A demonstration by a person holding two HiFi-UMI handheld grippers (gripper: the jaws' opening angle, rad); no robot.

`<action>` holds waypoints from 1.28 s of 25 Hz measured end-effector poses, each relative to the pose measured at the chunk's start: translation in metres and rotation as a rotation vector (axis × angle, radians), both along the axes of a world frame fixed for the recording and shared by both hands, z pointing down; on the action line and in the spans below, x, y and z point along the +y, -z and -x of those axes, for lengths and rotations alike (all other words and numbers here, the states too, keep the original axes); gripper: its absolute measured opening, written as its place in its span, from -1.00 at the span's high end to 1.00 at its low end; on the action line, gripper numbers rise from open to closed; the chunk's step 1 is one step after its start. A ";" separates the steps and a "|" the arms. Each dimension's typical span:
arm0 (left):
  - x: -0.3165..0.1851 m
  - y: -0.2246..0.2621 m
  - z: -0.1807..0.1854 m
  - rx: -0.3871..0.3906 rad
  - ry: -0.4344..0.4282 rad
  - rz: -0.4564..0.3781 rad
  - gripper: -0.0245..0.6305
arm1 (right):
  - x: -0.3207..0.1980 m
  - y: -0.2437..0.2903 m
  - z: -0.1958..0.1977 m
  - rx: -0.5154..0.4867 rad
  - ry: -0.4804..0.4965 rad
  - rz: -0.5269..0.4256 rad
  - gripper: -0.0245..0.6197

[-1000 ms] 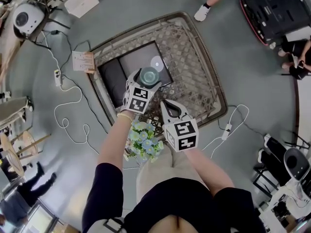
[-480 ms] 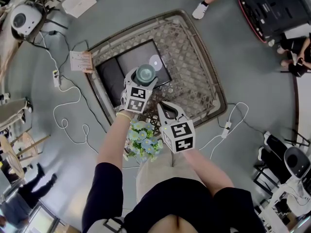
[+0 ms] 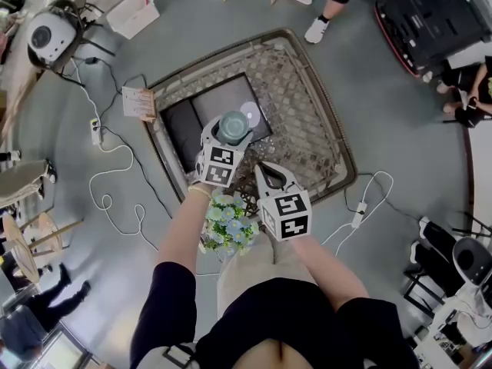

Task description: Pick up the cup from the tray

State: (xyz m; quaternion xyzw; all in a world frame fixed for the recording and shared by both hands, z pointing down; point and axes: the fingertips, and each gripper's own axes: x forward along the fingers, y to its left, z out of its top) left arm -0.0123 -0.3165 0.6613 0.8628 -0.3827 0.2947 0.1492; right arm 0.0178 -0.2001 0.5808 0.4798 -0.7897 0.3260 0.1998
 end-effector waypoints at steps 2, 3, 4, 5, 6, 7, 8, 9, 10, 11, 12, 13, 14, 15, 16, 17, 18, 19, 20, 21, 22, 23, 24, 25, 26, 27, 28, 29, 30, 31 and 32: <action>0.003 0.008 0.000 0.006 0.007 -0.005 -0.20 | -0.002 0.003 -0.002 0.003 -0.006 -0.010 0.90; 0.005 0.012 0.001 0.012 0.014 -0.004 -0.20 | -0.002 0.005 -0.003 0.004 -0.008 -0.014 0.90; 0.007 0.017 0.002 0.020 0.022 -0.002 -0.20 | -0.002 0.007 -0.004 0.005 -0.009 -0.018 0.90; 0.010 0.022 0.002 0.027 0.031 -0.001 -0.20 | -0.002 0.009 -0.005 0.006 -0.009 -0.023 0.90; 0.012 0.028 0.003 0.032 0.039 -0.002 -0.20 | -0.002 0.011 -0.005 0.007 -0.008 -0.029 0.90; 0.013 0.035 0.003 0.035 0.046 -0.005 -0.20 | -0.003 0.014 -0.006 0.007 -0.005 -0.037 0.90; 0.015 0.041 0.003 0.038 0.053 -0.008 -0.20 | -0.003 0.016 -0.006 0.006 -0.002 -0.045 0.90; 0.017 0.047 0.003 0.040 0.061 -0.010 -0.20 | -0.004 0.019 -0.006 0.005 0.002 -0.052 0.90; 0.019 0.053 0.003 0.042 0.070 -0.011 -0.20 | -0.004 0.022 -0.006 0.004 0.006 -0.059 0.90; 0.021 0.059 0.004 0.045 0.079 -0.012 -0.20 | -0.004 0.024 -0.006 0.003 0.013 -0.066 0.90; 0.024 0.064 0.005 0.047 0.087 -0.013 -0.20 | -0.004 0.026 -0.005 0.003 0.021 -0.070 0.90; 0.027 0.070 0.006 0.047 0.095 -0.016 -0.20 | -0.003 0.027 -0.003 0.004 0.030 -0.074 0.90; 0.030 0.076 0.008 0.046 0.104 -0.019 -0.20 | -0.002 0.029 -0.001 0.004 0.039 -0.079 0.90; 0.034 0.082 0.010 0.044 0.113 -0.021 -0.20 | -0.002 0.031 0.000 0.003 0.045 -0.083 0.90; 0.038 0.087 0.012 0.044 0.122 -0.021 -0.20 | -0.002 0.033 0.001 0.002 0.050 -0.088 0.90; 0.042 0.091 0.013 0.044 0.130 -0.019 -0.20 | -0.002 0.035 0.001 0.000 0.054 -0.094 0.90; 0.047 0.094 0.013 0.043 0.137 -0.018 -0.20 | -0.003 0.036 0.001 0.000 0.060 -0.101 0.90; 0.051 0.097 0.014 0.040 0.142 -0.019 -0.20 | -0.004 0.038 0.000 -0.001 0.065 -0.111 0.90; 0.055 0.100 0.014 0.035 0.146 -0.022 -0.20 | -0.005 0.040 0.000 0.000 0.070 -0.120 0.90; 0.059 0.103 0.014 0.032 0.150 -0.027 -0.20 | -0.006 0.042 -0.001 0.000 0.074 -0.129 0.90; 0.063 0.107 0.015 0.030 0.154 -0.031 -0.20 | -0.007 0.045 -0.001 0.001 0.076 -0.137 0.90; 0.068 0.110 0.016 0.030 0.159 -0.035 -0.20 | -0.007 0.047 -0.001 0.001 0.078 -0.143 0.90; 0.072 0.114 0.017 0.032 0.164 -0.037 -0.20 | -0.007 0.050 -0.001 0.002 0.080 -0.150 0.90; 0.077 0.117 0.018 0.036 0.171 -0.039 -0.20 | -0.007 0.052 0.000 0.002 0.082 -0.157 0.90; 0.081 0.121 0.019 0.041 0.179 -0.040 -0.20 | -0.008 0.055 0.000 0.003 0.084 -0.165 0.90; 0.085 0.124 0.020 0.046 0.189 -0.040 -0.20 | -0.008 0.057 0.000 0.004 0.087 -0.173 0.90; 0.089 0.127 0.021 0.051 0.198 -0.040 -0.20 | -0.008 0.058 0.000 0.005 0.090 -0.179 0.90; 0.093 0.129 0.022 0.053 0.206 -0.040 -0.20 | -0.008 0.059 -0.001 0.006 0.092 -0.185 0.90; 0.098 0.131 0.022 0.055 0.210 -0.040 -0.20 | -0.007 0.060 -0.002 0.006 0.093 -0.190 0.90; 0.102 0.133 0.022 0.054 0.213 -0.040 -0.20 | -0.005 0.062 -0.003 0.007 0.094 -0.194 0.90; 0.107 0.135 0.022 0.053 0.215 -0.040 -0.20 | -0.003 0.063 -0.003 0.008 0.096 -0.198 0.90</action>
